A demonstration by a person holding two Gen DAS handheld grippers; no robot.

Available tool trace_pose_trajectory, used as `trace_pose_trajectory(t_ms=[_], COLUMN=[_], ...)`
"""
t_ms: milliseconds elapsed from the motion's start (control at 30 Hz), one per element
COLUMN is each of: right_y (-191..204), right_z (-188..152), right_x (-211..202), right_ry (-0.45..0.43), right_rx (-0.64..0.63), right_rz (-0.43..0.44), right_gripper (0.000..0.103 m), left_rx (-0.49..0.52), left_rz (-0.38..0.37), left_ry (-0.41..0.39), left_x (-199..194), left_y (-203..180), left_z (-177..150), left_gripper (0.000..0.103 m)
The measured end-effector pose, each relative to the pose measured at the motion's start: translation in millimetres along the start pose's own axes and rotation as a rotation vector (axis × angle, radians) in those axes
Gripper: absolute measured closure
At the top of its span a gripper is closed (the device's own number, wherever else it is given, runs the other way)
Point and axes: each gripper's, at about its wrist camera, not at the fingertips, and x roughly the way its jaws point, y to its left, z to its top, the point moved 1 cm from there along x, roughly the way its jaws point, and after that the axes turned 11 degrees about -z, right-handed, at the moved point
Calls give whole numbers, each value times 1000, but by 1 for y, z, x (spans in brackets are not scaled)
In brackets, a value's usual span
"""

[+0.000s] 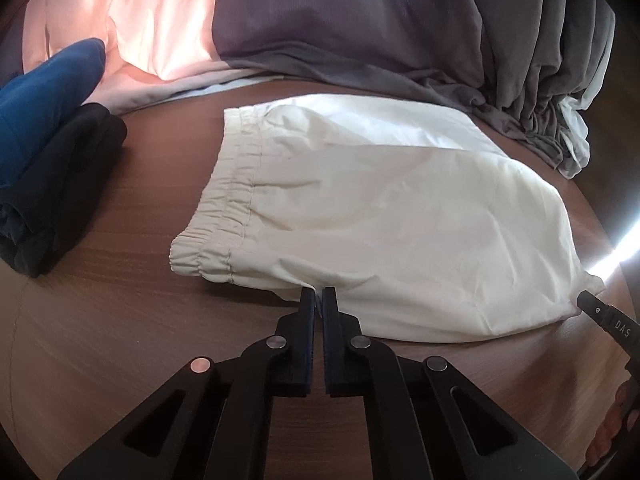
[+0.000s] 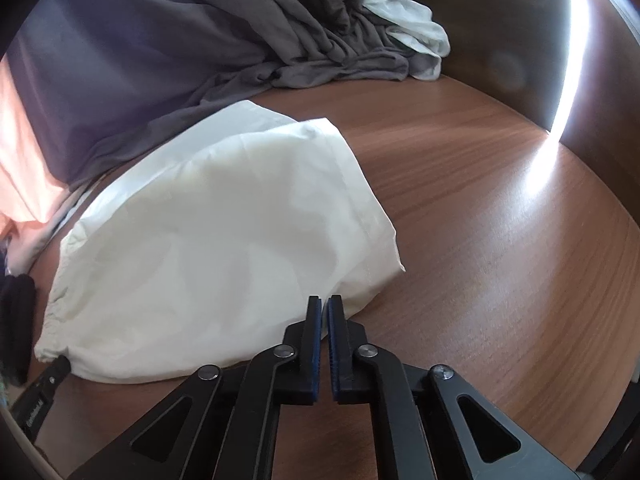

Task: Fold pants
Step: 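Close the left tool on the pants edge while the right tool closes on it too, then hold the pants edge with both tools and start lifting it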

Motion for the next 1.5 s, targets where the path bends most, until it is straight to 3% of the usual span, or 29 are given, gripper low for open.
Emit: trace_pose_trajectory(t_ms=[733,1000,1033,1133,1333,1500], right_y=[-4,-9,-10,-14,-32,-45], right_z=[14,9,8,6,0,-2], right_x=[-24,-5,-5,-2,-5,6], right_ry=[-90,-3,0,13,3,52], right_rx=[-2,51,54,71,144,221], right_rz=[26,57,60,52,-4,1], right_gripper=[100,98,94,66,65,65], left_rx=[34,21,22,29,40,61], left_rz=[-12,-20,-22,-21,-27,-23], left_ry=[-75,-100,-101,-94,-75,-71], left_x=[-24,-29,-29,-28,-24,-23], left_y=[-11,-15,-16,-18,-18,-19], left_z=[8,17,17,17,15,16], left_gripper=[100,100,100,100,100,100])
